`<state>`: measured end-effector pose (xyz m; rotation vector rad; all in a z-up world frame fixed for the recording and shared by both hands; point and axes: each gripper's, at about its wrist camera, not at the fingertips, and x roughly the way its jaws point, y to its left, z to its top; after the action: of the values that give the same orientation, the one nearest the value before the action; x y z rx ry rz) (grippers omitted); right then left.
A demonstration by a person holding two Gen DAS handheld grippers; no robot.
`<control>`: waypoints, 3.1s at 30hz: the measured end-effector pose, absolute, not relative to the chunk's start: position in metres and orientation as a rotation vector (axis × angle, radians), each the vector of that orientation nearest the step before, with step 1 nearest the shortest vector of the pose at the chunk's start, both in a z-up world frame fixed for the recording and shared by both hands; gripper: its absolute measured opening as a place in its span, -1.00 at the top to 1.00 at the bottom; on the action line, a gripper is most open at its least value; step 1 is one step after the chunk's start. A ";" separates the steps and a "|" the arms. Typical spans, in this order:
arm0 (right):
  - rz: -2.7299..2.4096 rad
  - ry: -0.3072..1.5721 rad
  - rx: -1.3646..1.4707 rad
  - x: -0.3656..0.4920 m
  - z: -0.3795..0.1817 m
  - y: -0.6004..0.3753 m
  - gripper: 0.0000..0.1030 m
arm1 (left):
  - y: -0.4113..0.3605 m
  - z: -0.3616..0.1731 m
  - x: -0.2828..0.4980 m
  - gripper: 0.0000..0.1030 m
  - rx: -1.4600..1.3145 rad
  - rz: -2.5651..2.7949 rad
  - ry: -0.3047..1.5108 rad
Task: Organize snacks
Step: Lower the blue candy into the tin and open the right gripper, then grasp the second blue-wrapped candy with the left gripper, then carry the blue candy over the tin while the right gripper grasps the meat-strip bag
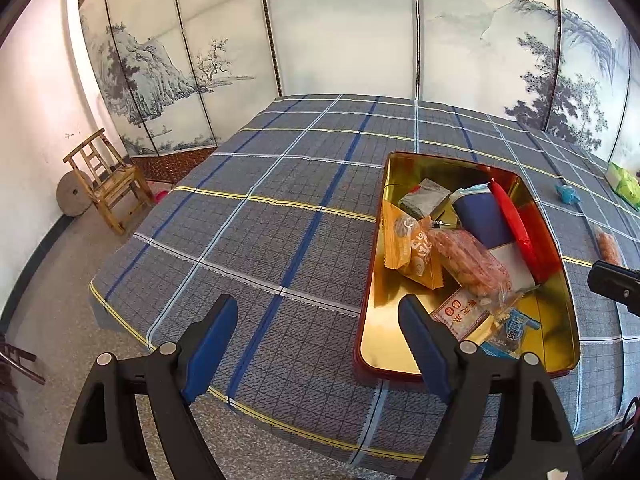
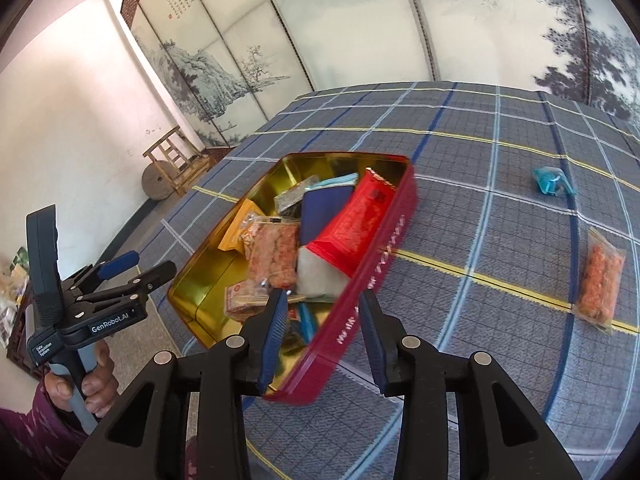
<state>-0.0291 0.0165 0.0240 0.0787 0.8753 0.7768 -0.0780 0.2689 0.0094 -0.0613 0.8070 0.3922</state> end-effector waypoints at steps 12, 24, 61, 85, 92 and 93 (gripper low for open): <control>0.527 0.844 0.156 -0.014 0.003 -0.097 -0.18 | 0.239 0.024 -0.067 -0.61 0.027 0.367 0.802; 0.166 0.872 0.150 0.019 -0.035 -0.234 -0.48 | 0.140 0.060 0.004 -0.75 0.098 0.048 0.859; 0.324 0.857 0.282 0.029 -0.037 -0.246 -0.64 | 0.026 0.005 0.149 0.55 0.053 -0.320 1.120; 0.329 0.926 -0.049 0.074 -0.031 -0.120 0.27 | 0.157 0.071 -0.017 0.55 -0.102 -0.124 0.907; 0.221 0.909 0.053 0.067 -0.036 -0.173 0.27 | 0.208 0.066 -0.032 0.55 -0.088 0.013 0.897; 0.220 0.896 0.058 0.065 -0.037 -0.173 0.27 | 0.211 0.064 -0.034 0.55 -0.077 0.030 0.898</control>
<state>0.0654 -0.1735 -0.0366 0.0577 0.8960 0.2201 -0.0345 0.2109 0.0638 -0.0772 0.8976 0.0297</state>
